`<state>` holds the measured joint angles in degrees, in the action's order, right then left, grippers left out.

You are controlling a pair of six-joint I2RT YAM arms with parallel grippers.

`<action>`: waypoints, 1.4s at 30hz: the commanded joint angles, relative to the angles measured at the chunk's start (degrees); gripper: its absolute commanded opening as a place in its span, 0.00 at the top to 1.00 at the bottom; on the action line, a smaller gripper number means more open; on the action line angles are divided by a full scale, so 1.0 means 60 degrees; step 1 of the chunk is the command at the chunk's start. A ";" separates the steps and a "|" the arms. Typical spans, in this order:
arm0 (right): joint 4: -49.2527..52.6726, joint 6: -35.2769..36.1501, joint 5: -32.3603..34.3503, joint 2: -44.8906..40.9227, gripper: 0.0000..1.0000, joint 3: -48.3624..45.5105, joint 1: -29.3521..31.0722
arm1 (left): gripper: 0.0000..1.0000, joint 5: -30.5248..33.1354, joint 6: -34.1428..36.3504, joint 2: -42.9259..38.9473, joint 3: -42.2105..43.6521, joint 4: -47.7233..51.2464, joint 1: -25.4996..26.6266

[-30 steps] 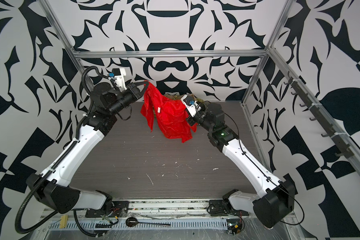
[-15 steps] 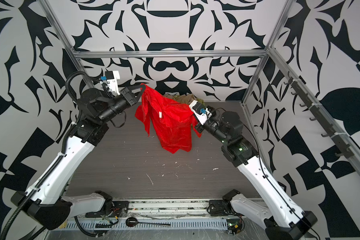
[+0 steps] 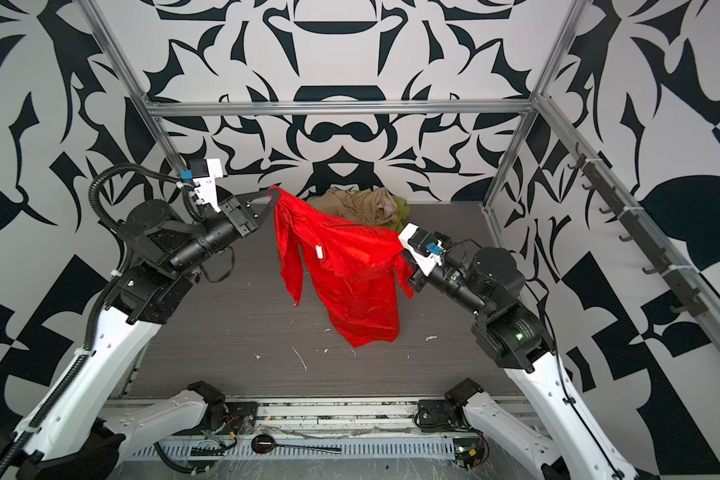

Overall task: Pick out a specific cloth from the pile
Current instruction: 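Lift the red cloth with both grippers and pull it toward the robot, then lower the red cloth onto the table near the robot with both grippers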

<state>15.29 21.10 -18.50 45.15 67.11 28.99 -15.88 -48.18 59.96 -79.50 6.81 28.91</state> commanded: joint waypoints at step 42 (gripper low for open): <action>0.1688 -0.3955 0.0832 -0.2320 1.00 -0.4705 0.0060 | 1.00 0.1505 0.0476 -0.3666 0.5751 0.3477 0.0029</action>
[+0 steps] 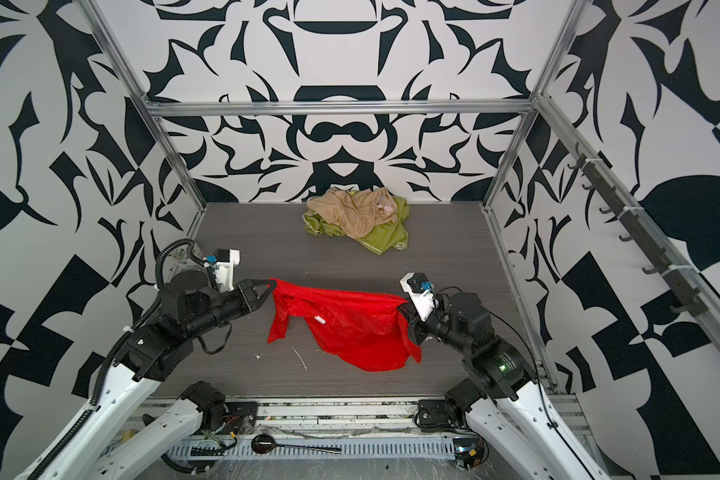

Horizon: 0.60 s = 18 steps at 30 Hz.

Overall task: Pick out a specific cloth from the pile
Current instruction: 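Lower the red cloth onto the table near the robot with both grippers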

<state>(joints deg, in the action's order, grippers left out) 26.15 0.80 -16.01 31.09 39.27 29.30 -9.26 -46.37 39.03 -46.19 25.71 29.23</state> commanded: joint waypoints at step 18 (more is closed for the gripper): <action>0.1426 -0.2724 0.0375 0.0244 0.97 -0.0470 0.0021 | 1.00 0.0525 0.0355 -0.0787 0.1695 0.1558 -0.0025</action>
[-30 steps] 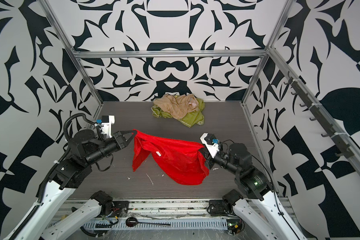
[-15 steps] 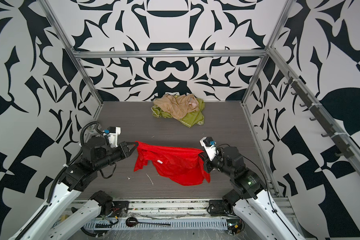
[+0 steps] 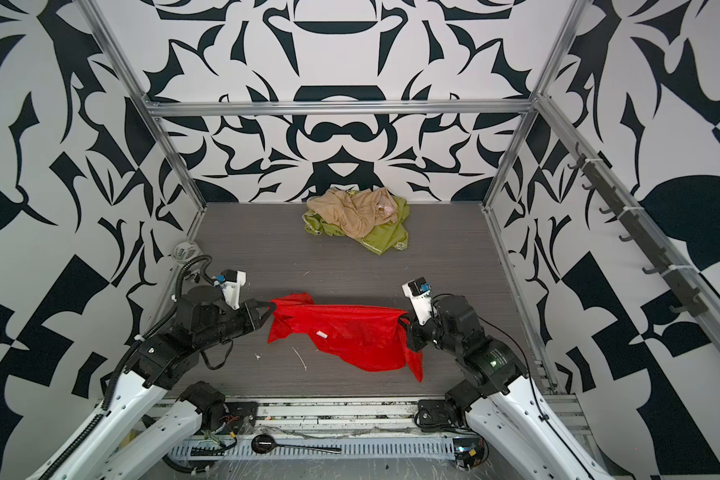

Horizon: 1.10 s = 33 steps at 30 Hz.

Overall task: Pick out a specific cloth from the pile
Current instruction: 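Lower the red cloth onto the table near the robot with both grippers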

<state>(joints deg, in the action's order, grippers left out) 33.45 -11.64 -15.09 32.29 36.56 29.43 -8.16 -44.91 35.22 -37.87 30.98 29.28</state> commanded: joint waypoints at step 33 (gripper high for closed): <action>-0.4565 -0.6220 0.1293 0.2031 0.95 -0.1848 0.0384 | 1.00 -0.0333 -0.0811 0.0494 0.3116 -0.1054 -0.0042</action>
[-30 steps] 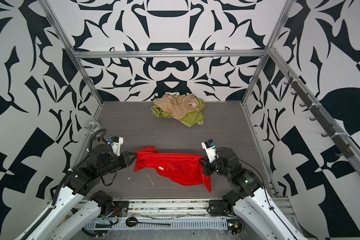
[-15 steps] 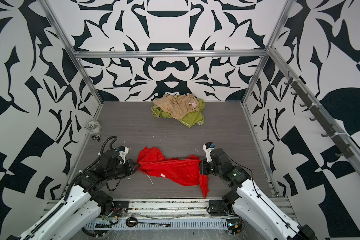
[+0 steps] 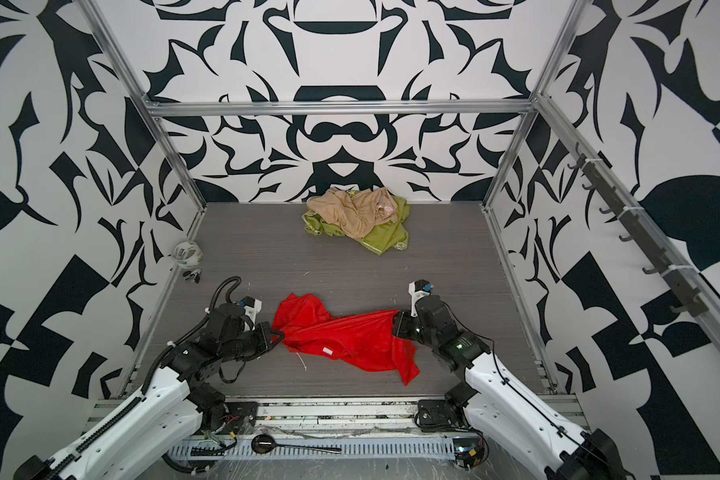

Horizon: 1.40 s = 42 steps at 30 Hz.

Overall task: Pick out a specific cloth from the pile
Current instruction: 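Lower the red cloth onto the table near the robot with both grippers, then open both grippers to release the red cloth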

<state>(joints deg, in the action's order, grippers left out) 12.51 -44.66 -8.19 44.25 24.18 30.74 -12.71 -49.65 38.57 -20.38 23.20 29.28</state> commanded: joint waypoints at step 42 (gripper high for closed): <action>0.0499 0.2060 0.1507 -0.0043 0.14 0.0898 0.0912 | 0.07 0.3485 0.1126 -0.1324 -0.0343 0.0478 -0.0051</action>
<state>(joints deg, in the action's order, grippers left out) 15.66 -35.75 -2.20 43.20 27.49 36.05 2.09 -45.43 30.35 -20.93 24.38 29.21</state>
